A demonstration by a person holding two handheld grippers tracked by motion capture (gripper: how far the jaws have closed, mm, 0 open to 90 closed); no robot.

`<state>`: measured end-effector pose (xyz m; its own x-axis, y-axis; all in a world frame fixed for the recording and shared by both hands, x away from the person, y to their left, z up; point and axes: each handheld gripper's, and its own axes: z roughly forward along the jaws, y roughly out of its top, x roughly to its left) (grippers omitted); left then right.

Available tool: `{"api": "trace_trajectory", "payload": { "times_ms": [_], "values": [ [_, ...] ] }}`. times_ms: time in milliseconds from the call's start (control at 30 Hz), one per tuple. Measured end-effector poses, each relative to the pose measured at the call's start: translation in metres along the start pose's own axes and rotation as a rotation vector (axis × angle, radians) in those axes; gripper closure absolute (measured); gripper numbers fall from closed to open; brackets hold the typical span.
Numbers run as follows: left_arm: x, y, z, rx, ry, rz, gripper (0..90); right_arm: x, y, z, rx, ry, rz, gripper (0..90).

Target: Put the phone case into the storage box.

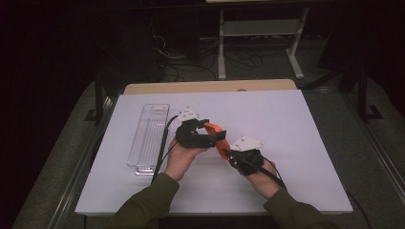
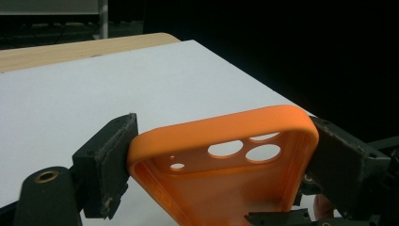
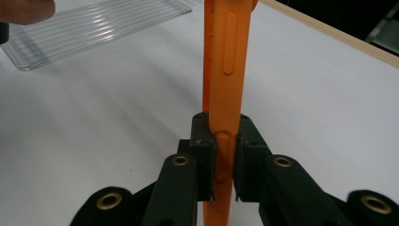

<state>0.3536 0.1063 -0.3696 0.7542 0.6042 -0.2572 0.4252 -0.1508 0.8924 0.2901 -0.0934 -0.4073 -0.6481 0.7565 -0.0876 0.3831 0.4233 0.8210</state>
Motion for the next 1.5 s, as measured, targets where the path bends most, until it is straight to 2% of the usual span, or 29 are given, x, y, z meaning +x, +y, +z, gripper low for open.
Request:
{"api": "trace_trajectory", "payload": {
  "times_ms": [133, 233, 300, 567, 733, 833, 867, 900, 1000, 1167, 1233, 1300, 1367, 1500],
  "values": [
    [0.0, 0.001, -0.001, -0.004, 0.003, 0.005, 15.4, 0.0, 0.0, 0.0, -0.003, 0.007, 0.005, 76.7],
    [0.0, 0.002, -0.002, -0.007, 0.01, -0.001, 15.4, -0.002, 0.0, 0.0, 0.001, 0.021, 0.026, 68.2],
    [0.0, 0.003, -0.003, -0.014, 0.009, -0.01, 15.5, -0.005, 0.0, -0.001, 0.003, 0.027, 0.026, 65.7],
    [0.005, 0.006, -0.008, -0.023, 0.026, -0.001, 15.5, -0.013, 0.0, -0.004, -0.015, 0.091, 0.047, 49.1],
    [0.007, 0.008, -0.01, -0.026, 0.03, 0.004, 15.5, -0.02, -0.002, -0.008, -0.024, 0.137, 0.077, 40.3],
    [0.007, 0.008, -0.01, -0.031, 0.031, -0.004, 15.5, -0.023, -0.003, -0.009, -0.023, 0.146, 0.078, 36.6],
    [0.007, 0.008, -0.01, -0.029, 0.031, -0.002, 15.5, -0.025, -0.003, -0.009, -0.032, 0.143, 0.058, 35.4],
    [0.007, 0.008, -0.01, -0.029, 0.031, -0.002, 15.5, -0.024, -0.003, -0.01, -0.022, 0.151, 0.075, 34.1],
    [0.007, 0.008, -0.01, -0.025, 0.029, 0.001, 15.5, -0.027, -0.004, -0.01, -0.021, 0.159, 0.072, 28.8],
    [0.007, 0.008, -0.01, -0.023, 0.027, 0.007, 15.6, -0.03, -0.007, -0.01, -0.041, 0.191, 0.065, 12.9],
    [0.008, 0.008, -0.01, -0.025, 0.027, 0.006, 15.5, -0.031, -0.008, -0.009, -0.053, 0.206, 0.067, 10.4],
    [0.007, 0.008, -0.01, -0.026, 0.028, 0.005, 15.6, -0.032, -0.011, -0.007, -0.04, 0.226, 0.053, 1.2],
    [0.007, 0.008, -0.01, -0.027, 0.027, 0.004, 15.6, -0.033, -0.013, -0.005, -0.016, 0.241, 0.053, 0.0],
    [0.007, 0.009, -0.011, -0.024, 0.025, 0.006, 15.6, -0.039, -0.016, -0.005, -0.032, 0.222, 0.068, 0.0]
  ]
}}
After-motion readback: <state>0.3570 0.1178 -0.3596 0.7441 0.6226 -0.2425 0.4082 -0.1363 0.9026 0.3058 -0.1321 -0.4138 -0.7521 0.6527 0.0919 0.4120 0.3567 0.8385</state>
